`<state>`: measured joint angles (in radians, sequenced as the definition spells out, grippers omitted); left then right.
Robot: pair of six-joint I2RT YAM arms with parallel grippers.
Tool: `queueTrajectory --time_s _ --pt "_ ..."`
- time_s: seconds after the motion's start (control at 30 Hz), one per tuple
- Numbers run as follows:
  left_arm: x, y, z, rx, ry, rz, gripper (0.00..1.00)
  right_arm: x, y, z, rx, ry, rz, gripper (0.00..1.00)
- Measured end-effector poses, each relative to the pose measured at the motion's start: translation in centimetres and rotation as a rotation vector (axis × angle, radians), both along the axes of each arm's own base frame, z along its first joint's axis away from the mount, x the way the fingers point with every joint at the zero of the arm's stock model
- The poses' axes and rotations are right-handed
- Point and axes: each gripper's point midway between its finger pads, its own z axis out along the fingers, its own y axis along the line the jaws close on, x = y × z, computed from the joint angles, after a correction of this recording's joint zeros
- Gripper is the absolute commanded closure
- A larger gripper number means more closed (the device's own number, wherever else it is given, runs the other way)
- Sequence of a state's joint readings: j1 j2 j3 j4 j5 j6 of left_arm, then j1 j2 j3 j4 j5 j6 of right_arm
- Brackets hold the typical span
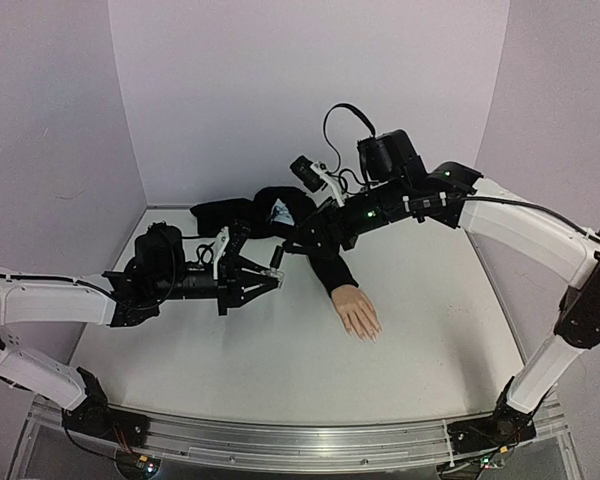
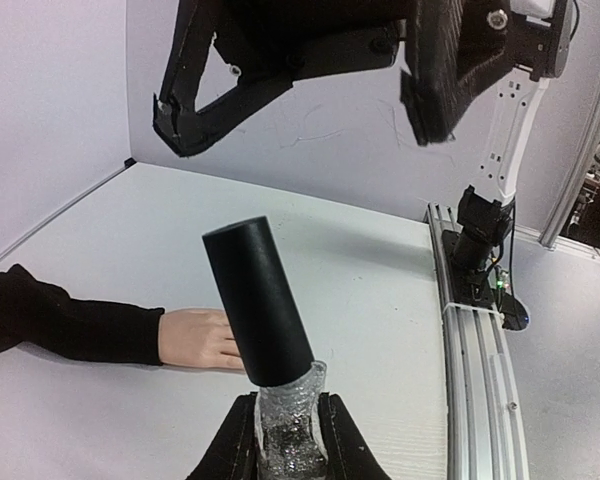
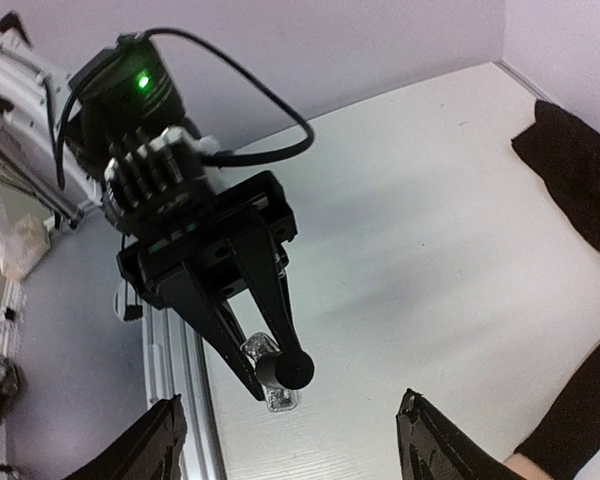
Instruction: Paint the nails
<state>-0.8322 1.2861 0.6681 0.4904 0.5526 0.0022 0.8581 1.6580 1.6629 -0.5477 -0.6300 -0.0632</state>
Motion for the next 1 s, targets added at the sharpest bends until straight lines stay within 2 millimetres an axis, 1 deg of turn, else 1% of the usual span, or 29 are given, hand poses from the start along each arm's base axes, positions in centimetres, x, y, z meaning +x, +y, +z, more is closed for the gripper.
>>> queueTrajectory --time_s 0.17,0.23,0.4,0.47,0.57,0.63,1.0 --pt "0.9 0.2 -0.5 0.031 -0.027 0.047 1.0 0.9 0.2 0.9 0.017 0.113 -0.112 0.31" --pt "1.1 0.3 -0.5 0.036 -0.042 0.062 1.0 1.3 0.4 0.9 0.02 0.15 -0.141 0.33" --pt "1.4 0.4 -0.3 0.036 -0.065 0.077 1.0 2.0 1.6 -0.8 -0.001 0.246 -0.174 0.36" --pt "1.3 0.4 -0.2 0.036 -0.069 0.076 1.0 2.2 2.2 -1.6 -0.013 0.273 -0.173 0.4" --pt "1.3 0.5 -0.2 0.036 -0.072 0.076 1.0 2.0 3.0 -2.8 -0.031 0.313 -0.16 0.51" --pt "1.3 0.5 -0.2 0.036 -0.072 0.076 1.0 1.8 3.3 -3.1 -0.035 0.331 -0.153 0.58" --pt "1.3 0.5 -0.2 0.036 -0.072 0.075 1.0 0.4 3.5 -2.9 -0.035 0.358 -0.083 0.66"
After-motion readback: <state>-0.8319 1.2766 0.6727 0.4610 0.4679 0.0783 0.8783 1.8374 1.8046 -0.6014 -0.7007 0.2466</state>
